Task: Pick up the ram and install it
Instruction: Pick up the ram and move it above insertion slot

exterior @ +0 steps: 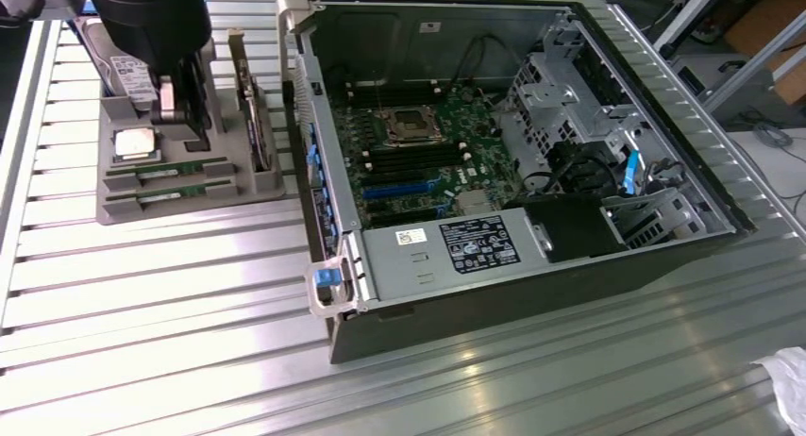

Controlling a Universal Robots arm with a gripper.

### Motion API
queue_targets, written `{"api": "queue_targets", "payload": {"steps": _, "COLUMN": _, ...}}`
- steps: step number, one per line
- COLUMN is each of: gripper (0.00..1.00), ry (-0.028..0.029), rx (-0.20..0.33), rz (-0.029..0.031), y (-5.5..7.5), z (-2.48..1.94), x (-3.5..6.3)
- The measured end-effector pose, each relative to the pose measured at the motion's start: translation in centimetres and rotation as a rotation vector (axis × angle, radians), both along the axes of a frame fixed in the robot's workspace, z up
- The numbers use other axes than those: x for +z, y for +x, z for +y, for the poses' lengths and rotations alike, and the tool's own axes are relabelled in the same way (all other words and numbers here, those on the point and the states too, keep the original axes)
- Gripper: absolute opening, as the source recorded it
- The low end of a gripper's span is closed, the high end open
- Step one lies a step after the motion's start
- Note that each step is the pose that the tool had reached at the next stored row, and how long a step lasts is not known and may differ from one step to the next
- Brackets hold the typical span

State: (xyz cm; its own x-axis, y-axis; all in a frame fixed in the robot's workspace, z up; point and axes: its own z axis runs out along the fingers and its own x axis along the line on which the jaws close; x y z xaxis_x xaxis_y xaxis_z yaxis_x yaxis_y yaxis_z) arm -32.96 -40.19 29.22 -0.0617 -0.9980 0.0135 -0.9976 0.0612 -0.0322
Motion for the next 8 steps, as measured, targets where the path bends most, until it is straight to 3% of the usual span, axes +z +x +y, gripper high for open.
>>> {"api": "queue_targets", "payload": {"steps": 8, "gripper": 0.36, "ry": -0.0001, "rx": 0.000, "rz": 0.0001, "y": 0.00, "z": -0.01, "x": -0.31}}
